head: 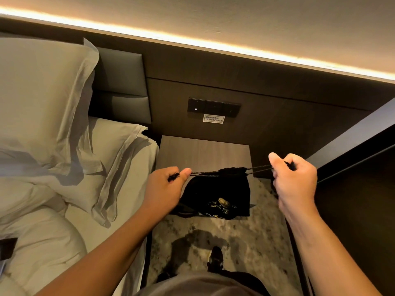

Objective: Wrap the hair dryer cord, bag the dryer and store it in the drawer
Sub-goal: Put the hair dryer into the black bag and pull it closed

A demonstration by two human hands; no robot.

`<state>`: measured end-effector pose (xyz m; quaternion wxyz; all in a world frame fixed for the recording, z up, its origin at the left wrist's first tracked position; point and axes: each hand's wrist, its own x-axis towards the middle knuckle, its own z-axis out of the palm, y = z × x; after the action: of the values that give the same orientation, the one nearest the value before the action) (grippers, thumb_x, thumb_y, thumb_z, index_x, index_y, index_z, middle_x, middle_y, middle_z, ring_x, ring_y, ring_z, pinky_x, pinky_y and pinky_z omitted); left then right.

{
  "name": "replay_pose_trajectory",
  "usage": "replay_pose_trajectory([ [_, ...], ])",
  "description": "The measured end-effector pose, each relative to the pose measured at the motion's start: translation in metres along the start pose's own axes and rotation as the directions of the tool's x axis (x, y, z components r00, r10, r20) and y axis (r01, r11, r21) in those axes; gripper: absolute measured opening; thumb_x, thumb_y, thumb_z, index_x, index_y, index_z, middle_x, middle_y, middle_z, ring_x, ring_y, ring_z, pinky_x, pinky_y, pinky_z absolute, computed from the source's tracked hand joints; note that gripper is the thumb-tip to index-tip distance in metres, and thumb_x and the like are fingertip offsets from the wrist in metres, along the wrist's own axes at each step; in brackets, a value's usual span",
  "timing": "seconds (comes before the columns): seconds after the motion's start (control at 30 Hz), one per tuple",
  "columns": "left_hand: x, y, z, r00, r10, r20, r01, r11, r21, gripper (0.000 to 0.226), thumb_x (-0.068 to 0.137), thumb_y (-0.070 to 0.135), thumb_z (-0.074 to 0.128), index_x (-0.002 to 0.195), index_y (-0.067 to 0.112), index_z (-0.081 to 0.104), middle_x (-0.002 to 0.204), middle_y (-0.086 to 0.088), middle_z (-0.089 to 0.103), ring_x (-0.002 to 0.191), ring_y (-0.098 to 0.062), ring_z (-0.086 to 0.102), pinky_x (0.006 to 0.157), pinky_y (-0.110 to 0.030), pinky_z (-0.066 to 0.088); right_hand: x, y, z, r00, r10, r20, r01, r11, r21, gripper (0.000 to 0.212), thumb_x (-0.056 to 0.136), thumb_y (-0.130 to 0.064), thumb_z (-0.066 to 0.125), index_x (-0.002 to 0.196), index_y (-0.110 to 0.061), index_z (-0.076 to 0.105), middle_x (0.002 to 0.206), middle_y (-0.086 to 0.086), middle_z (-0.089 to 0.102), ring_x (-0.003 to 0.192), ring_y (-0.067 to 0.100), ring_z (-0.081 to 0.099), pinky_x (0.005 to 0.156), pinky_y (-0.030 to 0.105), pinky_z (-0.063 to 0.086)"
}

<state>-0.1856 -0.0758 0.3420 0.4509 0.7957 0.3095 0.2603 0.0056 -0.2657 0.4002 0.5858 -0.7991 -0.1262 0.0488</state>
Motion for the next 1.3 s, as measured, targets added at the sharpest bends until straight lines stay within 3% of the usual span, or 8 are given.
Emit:
replay_pose_trajectory([
  [0.3,-0.009,-0.022,-0.007,0.997,-0.073,-0.016,0.070,0.987,-0.147,0.041,0.089,0.047,0.065,0.057,0.037,0.042,0.051,0.016,0.045,0.050,-0.003,0.042,0.053,-0.011,0.036,-0.034,-0.048,0.025,0.908,-0.220,0.356,0.233,0.972,0.004,0.045,0.086,-0.039,0.065,0.048,-0.019,0.053,0.044,-0.002,0.053,0.042,0.010,0.047,0.049,0.029,0.041],
  [0.43,-0.014,-0.032,-0.010,0.998,-0.032,0.055,0.037,0.995,-0.088,0.048,0.065,0.060,0.080,0.081,0.039,0.041,0.073,0.021,0.049,0.064,0.000,0.046,0.061,-0.014,0.043,-0.047,-0.074,0.034,0.943,-0.070,0.326,0.014,0.985,0.170,0.051,0.091,-0.025,0.067,0.044,-0.022,0.047,0.043,-0.005,0.046,0.040,0.009,0.042,0.043,0.027,0.036],
  [0.53,-0.020,-0.035,-0.009,0.981,0.011,0.194,0.006,0.996,-0.090,0.073,0.050,0.066,0.088,0.106,0.049,0.043,0.100,0.016,0.053,0.088,0.000,0.055,0.074,-0.012,0.044,-0.052,-0.093,0.036,0.944,0.052,0.327,-0.144,0.954,0.263,0.048,0.092,-0.025,0.066,0.048,-0.019,0.048,0.044,-0.006,0.047,0.038,0.006,0.041,0.038,0.019,0.036],
  [0.67,-0.033,-0.042,0.000,0.918,0.087,0.387,-0.073,0.996,-0.050,0.117,0.042,0.067,0.093,0.140,0.060,0.030,0.136,0.020,0.037,0.127,-0.001,0.042,0.104,-0.019,0.039,-0.054,-0.116,0.034,0.916,0.144,0.375,-0.297,0.871,0.392,0.048,0.094,-0.024,0.064,0.048,-0.022,0.051,0.047,-0.006,0.046,0.039,0.006,0.039,0.033,0.016,0.032],
  [0.9,-0.041,-0.032,0.021,0.940,0.019,0.339,0.071,0.965,-0.252,0.096,0.054,0.044,0.097,0.128,0.066,0.041,0.131,0.038,0.054,0.124,0.013,0.051,0.093,0.001,0.038,-0.053,-0.136,0.026,0.898,0.153,0.412,-0.355,0.804,0.476,0.051,0.094,-0.026,0.064,0.044,-0.026,0.061,0.049,-0.006,0.048,0.039,0.006,0.039,0.032,0.016,0.032],
  [1.03,-0.035,-0.024,0.024,0.941,-0.023,0.338,0.163,0.906,-0.391,0.086,0.054,0.036,0.096,0.126,0.055,0.052,0.129,0.022,0.064,0.121,-0.002,0.060,0.092,-0.010,0.048,-0.036,-0.134,0.015,0.926,0.128,0.355,-0.289,0.845,0.449,0.050,0.094,-0.029,0.065,0.044,-0.025,0.062,0.050,-0.007,0.050,0.041,0.006,0.039,0.034,0.016,0.033],
  [1.17,-0.033,-0.028,0.023,0.874,-0.146,0.463,0.423,0.696,-0.580,0.080,0.056,0.025,0.093,0.130,0.032,0.060,0.128,-0.007,0.069,0.120,-0.029,0.065,0.093,-0.040,0.055,-0.013,-0.113,0.002,0.899,0.156,0.409,-0.327,0.860,0.392,0.043,0.093,-0.033,0.062,0.052,-0.021,0.065,0.060,-0.001,0.057,0.041,0.008,0.040,0.039,0.020,0.038],
  [1.3,-0.038,-0.035,0.024,0.796,-0.235,0.558,0.598,0.452,-0.662,0.077,0.067,0.021,0.086,0.138,0.015,0.057,0.134,-0.026,0.063,0.120,-0.045,0.062,0.101,-0.059,0.050,0.006,-0.055,-0.005,0.892,0.199,0.406,-0.201,0.979,-0.038,0.027,0.091,-0.023,0.067,0.072,-0.004,0.074,0.079,0.012,0.058,0.062,0.018,0.053,0.057,0.030,0.045],
])
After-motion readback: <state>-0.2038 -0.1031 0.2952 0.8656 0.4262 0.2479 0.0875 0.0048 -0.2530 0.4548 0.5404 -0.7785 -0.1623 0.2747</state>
